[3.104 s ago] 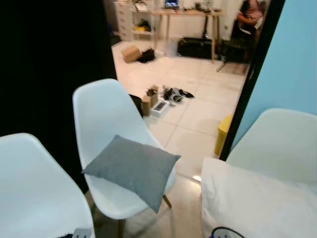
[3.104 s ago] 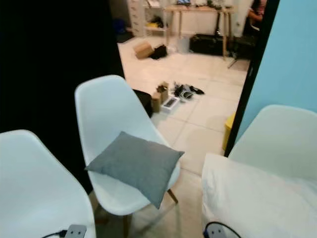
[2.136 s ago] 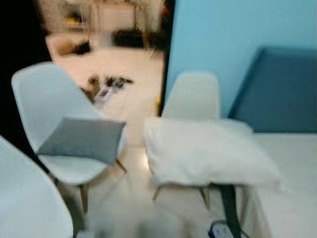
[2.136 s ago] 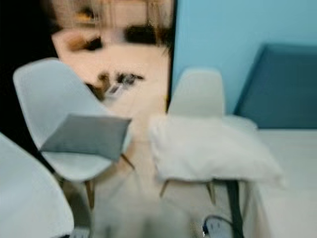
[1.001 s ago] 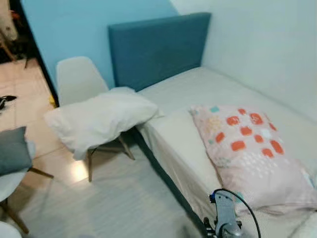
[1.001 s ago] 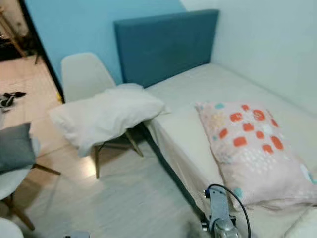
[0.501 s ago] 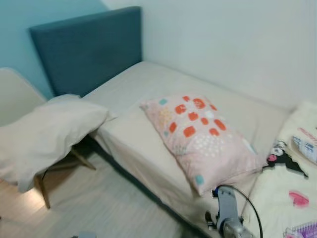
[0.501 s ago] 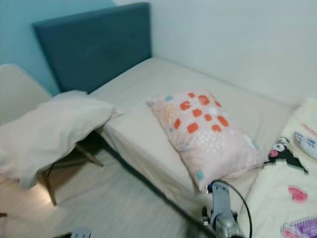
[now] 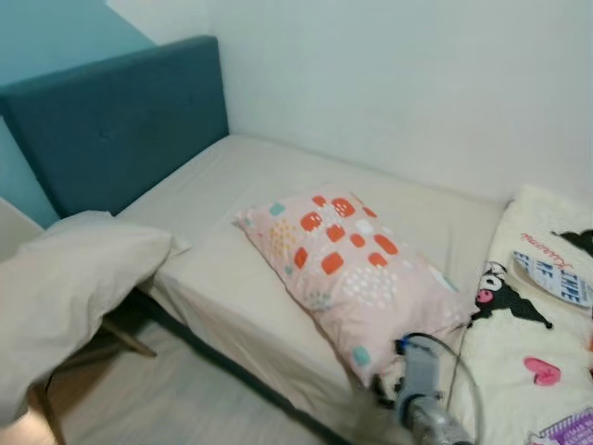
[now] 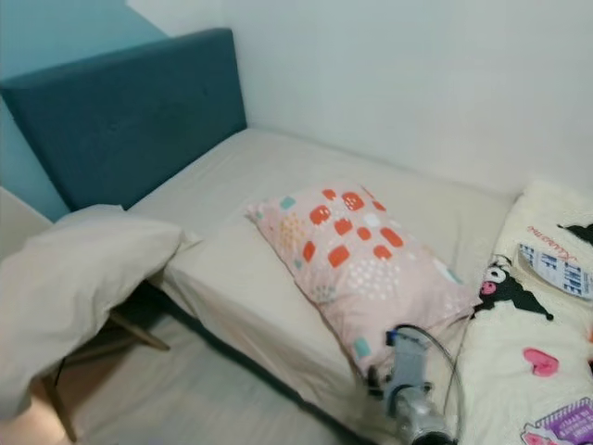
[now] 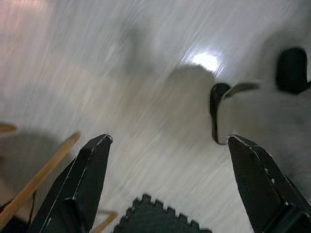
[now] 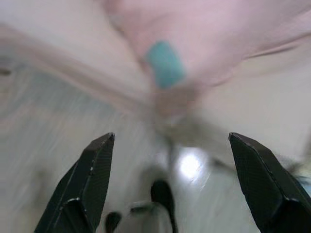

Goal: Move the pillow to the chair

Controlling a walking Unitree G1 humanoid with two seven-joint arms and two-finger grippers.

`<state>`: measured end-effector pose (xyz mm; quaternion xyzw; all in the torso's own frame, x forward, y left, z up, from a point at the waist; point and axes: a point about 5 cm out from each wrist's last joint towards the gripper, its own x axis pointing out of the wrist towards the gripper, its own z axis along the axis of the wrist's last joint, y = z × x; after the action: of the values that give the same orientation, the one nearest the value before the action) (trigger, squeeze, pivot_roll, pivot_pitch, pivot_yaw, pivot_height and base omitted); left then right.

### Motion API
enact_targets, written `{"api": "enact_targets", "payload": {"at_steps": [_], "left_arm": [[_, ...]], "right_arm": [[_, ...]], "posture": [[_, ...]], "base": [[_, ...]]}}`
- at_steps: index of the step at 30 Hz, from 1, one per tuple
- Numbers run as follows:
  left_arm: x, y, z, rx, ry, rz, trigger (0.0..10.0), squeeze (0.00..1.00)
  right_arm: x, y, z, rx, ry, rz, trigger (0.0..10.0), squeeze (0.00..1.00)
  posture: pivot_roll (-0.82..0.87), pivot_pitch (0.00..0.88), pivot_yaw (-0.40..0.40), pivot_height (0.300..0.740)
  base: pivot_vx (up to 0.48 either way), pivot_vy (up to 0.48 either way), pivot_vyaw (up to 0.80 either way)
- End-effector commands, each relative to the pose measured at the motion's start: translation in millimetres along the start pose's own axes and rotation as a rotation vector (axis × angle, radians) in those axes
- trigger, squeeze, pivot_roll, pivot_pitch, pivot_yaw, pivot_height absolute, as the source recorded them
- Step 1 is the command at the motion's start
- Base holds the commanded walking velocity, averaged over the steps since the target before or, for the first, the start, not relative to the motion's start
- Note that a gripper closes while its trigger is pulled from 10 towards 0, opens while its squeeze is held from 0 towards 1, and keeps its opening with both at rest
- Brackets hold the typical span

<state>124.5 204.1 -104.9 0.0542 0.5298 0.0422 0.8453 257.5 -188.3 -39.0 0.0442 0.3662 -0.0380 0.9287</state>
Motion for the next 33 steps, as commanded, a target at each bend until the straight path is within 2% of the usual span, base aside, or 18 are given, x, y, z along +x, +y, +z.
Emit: {"api": "enact_targets", "payload": {"at_steps": [1,4,8,12,13,15,16,17,25,33], "left_arm": [[1.5,-1.8,11,0.002,-0.029,-0.007,10.0,0.0],[1.5,-2.3,11,0.003,-0.028,-0.009,10.0,0.0],[1.4,-2.8,10,0.002,-0.028,-0.013,10.0,0.0],[1.4,-2.6,10,0.002,-0.027,-0.001,10.0,0.0],[1.4,-2.6,10,0.002,-0.027,-0.001,10.0,0.0],[1.2,-2.8,9,-0.008,-0.027,-0.001,10.0,0.0],[1.2,-2.8,9,-0.008,-0.027,-0.001,10.0,0.0],[1.1,-2.9,8,-0.011,-0.027,-0.003,10.0,0.0],[0.6,-3.3,5,-0.005,-0.019,-0.002,10.0,0.0],[0.5,-2.0,3,0.001,-0.006,0.013,10.0,0.0]], "right_arm": [[-0.1,-7.0,5,0.009,-0.019,-0.014,10.0,0.0],[0.2,-6.3,7,0.009,-0.026,-0.011,10.0,0.0],[0.6,-9.0,12,0.054,-0.046,-0.027,10.0,0.0],[-0.6,-25.0,15,0.206,-0.047,-0.121,10.0,0.0],[-0.6,-25.0,15,0.206,-0.047,-0.121,10.0,0.0],[-2.7,-38.4,17,0.259,-0.06,-0.176,10.0,0.0],[-2.7,-38.4,17,0.259,-0.06,-0.176,10.0,0.0],[-4.6,-47.7,16,0.28,-0.062,-0.212,10.0,0.0],[-10.6,-69.4,10,0.301,-0.051,-0.299,10.0,0.0],[-13.7,-76.6,3,0.344,-0.038,-0.33,10.0,0.0]], "posture": [[-0.08,0.057,0.028,0.74],[-0.08,0.057,0.028,0.74],[-0.08,0.063,0.027,0.74],[-0.08,0.063,0.027,0.74],[-0.08,0.063,0.027,0.74],[-0.08,0.067,0.027,0.74],[-0.08,0.067,0.027,0.74],[-0.08,0.069,0.028,0.74],[-0.08,0.073,0.028,0.74],[-0.08,0.077,0.031,0.74]], "base": [[0.48,0.0,0.0],[0.48,0.0,0.0],[0.48,0.0,0.0],[0.24,0.0,-0.36],[0.0,0.0,-0.71],[0.0,0.0,-0.71],[0.0,0.0,-0.71],[0.0,0.0,-0.71],[0.0,0.0,-0.71],[0.0,0.0,-0.71]]}}
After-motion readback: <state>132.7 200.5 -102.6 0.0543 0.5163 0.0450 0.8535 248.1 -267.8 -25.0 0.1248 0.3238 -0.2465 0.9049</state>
